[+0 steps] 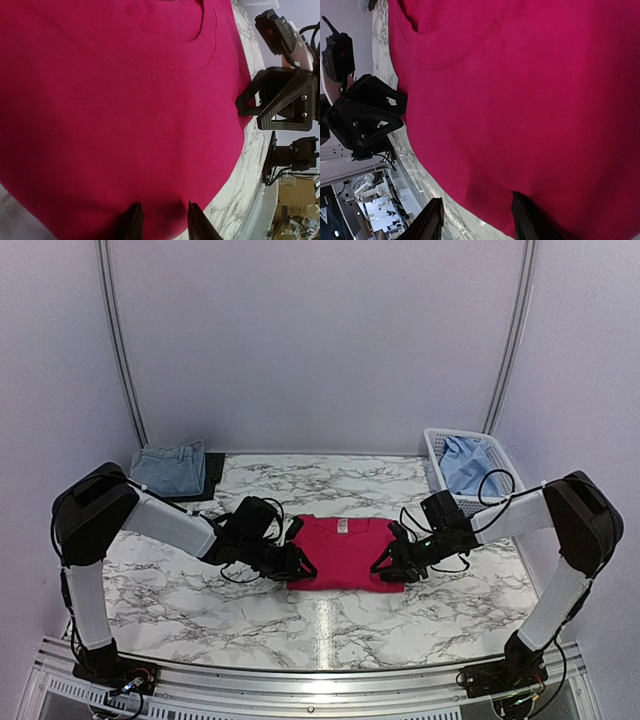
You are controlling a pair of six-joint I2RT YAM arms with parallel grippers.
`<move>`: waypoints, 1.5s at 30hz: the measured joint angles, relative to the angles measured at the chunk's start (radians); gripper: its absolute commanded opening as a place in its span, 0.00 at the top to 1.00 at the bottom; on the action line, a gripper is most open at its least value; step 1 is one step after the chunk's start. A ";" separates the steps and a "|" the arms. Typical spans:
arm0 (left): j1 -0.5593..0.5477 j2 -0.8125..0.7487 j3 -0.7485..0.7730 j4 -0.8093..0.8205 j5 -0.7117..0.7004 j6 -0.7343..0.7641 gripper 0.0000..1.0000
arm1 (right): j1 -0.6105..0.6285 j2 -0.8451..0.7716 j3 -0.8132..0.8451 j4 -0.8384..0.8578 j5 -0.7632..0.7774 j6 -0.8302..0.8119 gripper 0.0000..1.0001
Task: Fold and stack the mixed laundry pile
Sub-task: Smooth out the square-folded T-shirt at the center of the board, then pick up the square-folded T-shirt from the center of the board.
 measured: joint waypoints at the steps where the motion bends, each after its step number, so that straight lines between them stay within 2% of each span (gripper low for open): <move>1: 0.007 0.000 -0.019 0.034 0.013 -0.009 0.66 | -0.014 0.011 0.000 0.009 -0.018 -0.005 0.53; 3: 0.013 -0.017 -0.053 0.067 0.008 -0.021 0.63 | -0.044 0.029 0.005 0.012 -0.045 -0.026 0.54; 6: 0.024 -0.071 -0.123 0.099 -0.015 -0.036 0.48 | -0.077 0.056 0.049 -0.021 -0.040 -0.073 0.54; 8: 0.036 -0.131 -0.175 0.083 -0.040 -0.043 0.34 | -0.081 0.066 0.100 -0.072 -0.002 -0.111 0.54; 11: 0.077 -0.239 -0.231 0.029 -0.089 -0.044 0.03 | -0.071 0.049 0.174 -0.155 0.080 -0.177 0.53; 12: 0.090 -0.277 -0.236 -0.001 -0.116 -0.040 0.01 | -0.065 0.035 0.195 -0.179 0.105 -0.196 0.52; 15: 0.127 -0.431 -0.220 -0.102 -0.220 -0.019 0.01 | -0.003 -0.034 0.280 -0.249 0.194 -0.268 0.52; 18: 0.159 -0.547 -0.167 -0.179 -0.315 -0.007 0.01 | 0.109 -0.083 0.377 -0.287 0.272 -0.335 0.52; 21: 0.213 -0.614 -0.142 -0.217 -0.341 -0.020 0.01 | 0.221 -0.080 0.448 -0.305 0.352 -0.394 0.52; 26: 0.301 -0.639 -0.145 -0.284 -0.365 -0.073 0.01 | 0.373 0.005 0.524 -0.350 0.472 -0.475 0.55; 32: 0.319 -0.660 -0.193 -0.328 -0.373 -0.147 0.01 | 0.517 0.179 0.618 -0.402 0.584 -0.552 0.58; 40: 0.322 -0.687 -0.240 -0.348 -0.373 -0.179 0.01 | 0.602 0.354 0.732 -0.429 0.660 -0.615 0.58; 42: 0.323 -0.694 -0.248 -0.349 -0.376 -0.183 0.01 | 0.612 0.391 0.752 -0.434 0.680 -0.629 0.62; 45: 0.325 -0.697 -0.265 -0.349 -0.381 -0.197 0.01 | 0.620 0.432 0.769 -0.439 0.730 -0.649 0.73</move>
